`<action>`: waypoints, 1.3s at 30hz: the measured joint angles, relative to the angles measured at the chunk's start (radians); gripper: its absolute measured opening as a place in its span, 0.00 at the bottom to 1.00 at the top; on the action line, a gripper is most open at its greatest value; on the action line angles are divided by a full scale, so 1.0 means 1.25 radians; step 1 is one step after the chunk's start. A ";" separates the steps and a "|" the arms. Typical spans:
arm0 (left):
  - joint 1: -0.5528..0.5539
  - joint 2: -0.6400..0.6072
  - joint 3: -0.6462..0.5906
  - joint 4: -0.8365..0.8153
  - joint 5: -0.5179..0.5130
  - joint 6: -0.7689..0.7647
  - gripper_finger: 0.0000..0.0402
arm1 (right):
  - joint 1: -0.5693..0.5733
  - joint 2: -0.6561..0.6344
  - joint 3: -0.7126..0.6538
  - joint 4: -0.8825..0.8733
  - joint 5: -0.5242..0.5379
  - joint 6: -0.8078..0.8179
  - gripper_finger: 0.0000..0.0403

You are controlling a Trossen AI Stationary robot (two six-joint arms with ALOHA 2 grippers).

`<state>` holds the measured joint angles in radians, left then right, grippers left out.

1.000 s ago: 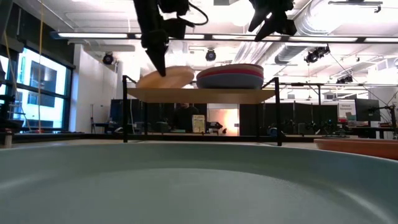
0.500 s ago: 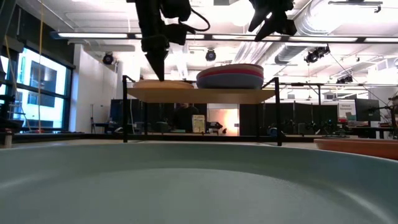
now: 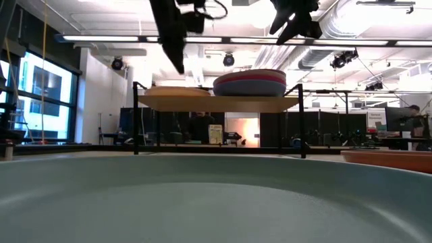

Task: Place and stack plates onto a shelf
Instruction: Stack the white plate on top of the light brown plate on the shelf

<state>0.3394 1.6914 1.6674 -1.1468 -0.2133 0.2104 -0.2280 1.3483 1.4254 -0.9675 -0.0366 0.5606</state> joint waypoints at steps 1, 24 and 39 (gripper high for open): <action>-0.002 -0.004 0.016 -0.013 0.001 0.000 0.17 | 0.000 0.000 0.000 0.000 -0.002 0.000 0.34; -0.248 -0.063 0.034 -0.161 0.112 -0.221 0.17 | 0.210 0.000 0.000 -0.130 0.025 0.152 0.34; -0.382 -0.073 -0.069 -0.174 0.103 -0.223 0.17 | 0.473 0.082 0.000 -0.199 0.105 0.448 0.34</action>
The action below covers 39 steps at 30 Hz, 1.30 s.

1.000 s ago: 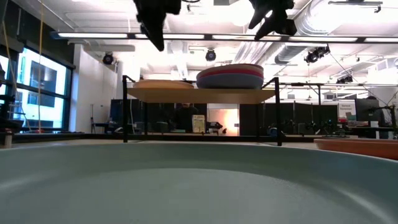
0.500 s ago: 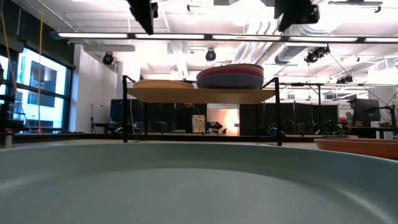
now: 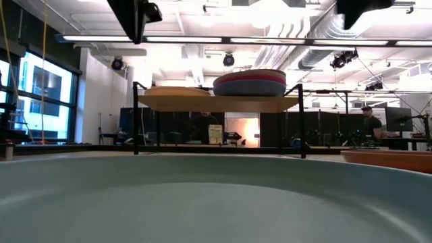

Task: Place and stack plates onto a shelf
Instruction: Stack the white plate on top of the light brown plate on the shelf

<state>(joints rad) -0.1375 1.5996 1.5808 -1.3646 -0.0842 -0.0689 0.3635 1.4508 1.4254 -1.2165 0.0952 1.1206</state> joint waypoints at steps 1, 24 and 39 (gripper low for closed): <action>-0.007 0.000 0.000 0.003 -0.001 0.000 0.17 | 0.015 0.010 0.000 -0.007 0.000 -0.005 0.34; -0.139 0.000 0.001 0.024 -0.001 -0.103 0.17 | 0.189 0.264 -0.001 -0.023 -0.044 -0.609 0.34; -0.139 0.000 0.001 0.047 -0.005 -0.135 0.17 | 0.216 0.369 -0.001 0.016 -0.035 -0.709 0.34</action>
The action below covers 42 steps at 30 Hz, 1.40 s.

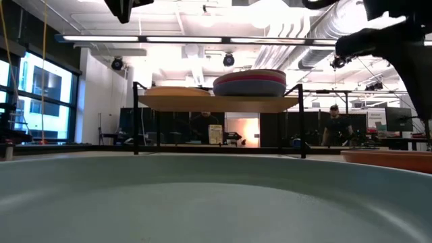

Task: Place and stack plates onto a shelf
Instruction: Stack the white plate on top of the light brown plate on the shelf

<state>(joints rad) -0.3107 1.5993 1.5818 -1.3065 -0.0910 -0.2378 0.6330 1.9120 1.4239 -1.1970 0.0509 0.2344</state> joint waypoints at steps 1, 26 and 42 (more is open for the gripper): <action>0.000 0.000 0.000 0.002 0.000 0.000 0.17 | 0.003 0.006 0.000 0.004 0.000 0.000 0.34; 0.001 0.000 0.000 0.017 0.000 -0.017 0.17 | 0.028 0.116 0.000 0.000 0.038 0.015 0.33; 0.001 0.001 0.000 0.018 0.000 -0.017 0.17 | 0.018 0.113 -0.051 0.001 -0.042 0.018 0.04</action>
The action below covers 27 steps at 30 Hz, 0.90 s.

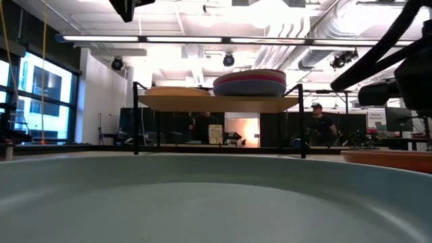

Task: Place and stack plates onto a shelf
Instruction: Stack the white plate on top of the light brown plate on the shelf

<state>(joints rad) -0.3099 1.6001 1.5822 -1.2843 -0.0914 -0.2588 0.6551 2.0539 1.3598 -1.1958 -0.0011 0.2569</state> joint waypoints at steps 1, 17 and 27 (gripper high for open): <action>0.000 0.000 0.000 0.000 0.000 0.000 0.17 | -0.002 -0.001 0.000 0.000 -0.005 -0.001 0.02; 0.000 0.000 0.000 0.000 0.000 0.000 0.17 | -0.063 -0.153 0.000 -0.008 -0.020 0.072 0.00; 0.001 0.000 0.000 0.000 -0.002 0.030 0.17 | -0.121 -0.300 0.000 -0.068 0.088 0.161 0.00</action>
<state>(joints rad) -0.3088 1.6005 1.5822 -1.2842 -0.0944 -0.2217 0.5039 1.6789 1.3594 -1.2806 0.1091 0.4586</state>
